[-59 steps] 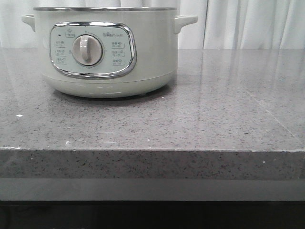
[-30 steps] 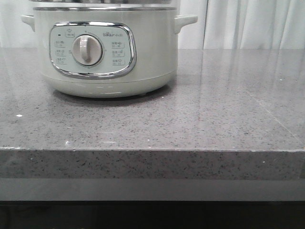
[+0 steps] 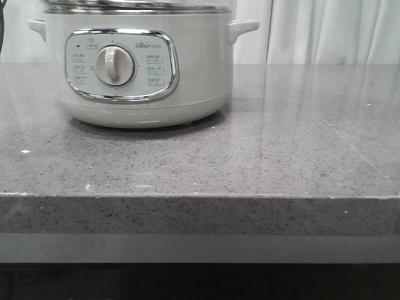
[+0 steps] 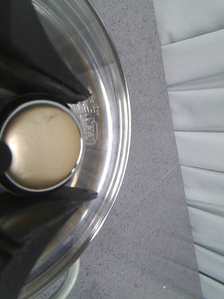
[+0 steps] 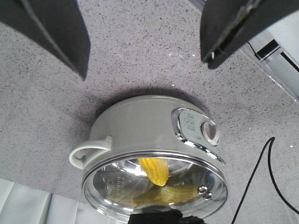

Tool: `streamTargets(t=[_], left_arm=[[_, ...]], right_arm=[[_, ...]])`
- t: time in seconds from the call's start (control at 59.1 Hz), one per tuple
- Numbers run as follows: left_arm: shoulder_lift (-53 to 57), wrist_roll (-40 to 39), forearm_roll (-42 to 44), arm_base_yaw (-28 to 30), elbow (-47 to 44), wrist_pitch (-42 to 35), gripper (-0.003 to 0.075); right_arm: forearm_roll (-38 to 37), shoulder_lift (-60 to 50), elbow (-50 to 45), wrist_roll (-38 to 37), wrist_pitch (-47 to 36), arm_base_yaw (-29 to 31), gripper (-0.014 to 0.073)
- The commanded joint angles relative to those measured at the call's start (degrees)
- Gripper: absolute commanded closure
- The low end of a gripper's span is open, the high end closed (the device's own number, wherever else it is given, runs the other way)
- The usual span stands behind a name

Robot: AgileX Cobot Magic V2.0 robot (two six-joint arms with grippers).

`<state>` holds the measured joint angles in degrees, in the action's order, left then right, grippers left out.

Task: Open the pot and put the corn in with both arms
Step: 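Lower the glass lid back onto the pot with the left gripper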

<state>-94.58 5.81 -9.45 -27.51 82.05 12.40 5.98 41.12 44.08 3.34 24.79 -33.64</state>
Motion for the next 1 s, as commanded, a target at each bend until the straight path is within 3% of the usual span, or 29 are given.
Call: streamTargets(t=[0.0, 0.338, 0.575, 0.829, 0.981], left_arm=[[2.7, 0.1, -1.8, 0.0, 2.5, -7.3, 0.0481], [2.3, 0.1, -2.2, 0.0, 2.5, -6.0, 0.0465], [2.5, 0.1, -2.2, 0.0, 2.5, -5.5, 0.0213], [9.7, 0.1, -2.2, 0.0, 2.6, 1.1, 0.0208], [17.0, 0.1, -1.6, 0.0, 2.6, 11.6, 0.0208]], right_arm=[[0.2, -0.3, 1.5, -0.1, -4.1, 0.1, 0.0075], [0.2, -0.3, 1.5, -0.1, -4.1, 0.1, 0.0075], [0.2, -0.3, 1.5, -0.1, -4.1, 0.1, 0.0075], [0.2, -0.3, 1.5, -0.1, -4.1, 0.1, 0.0075], [0.2, -0.3, 1.5, -0.1, -4.1, 0.1, 0.0075]])
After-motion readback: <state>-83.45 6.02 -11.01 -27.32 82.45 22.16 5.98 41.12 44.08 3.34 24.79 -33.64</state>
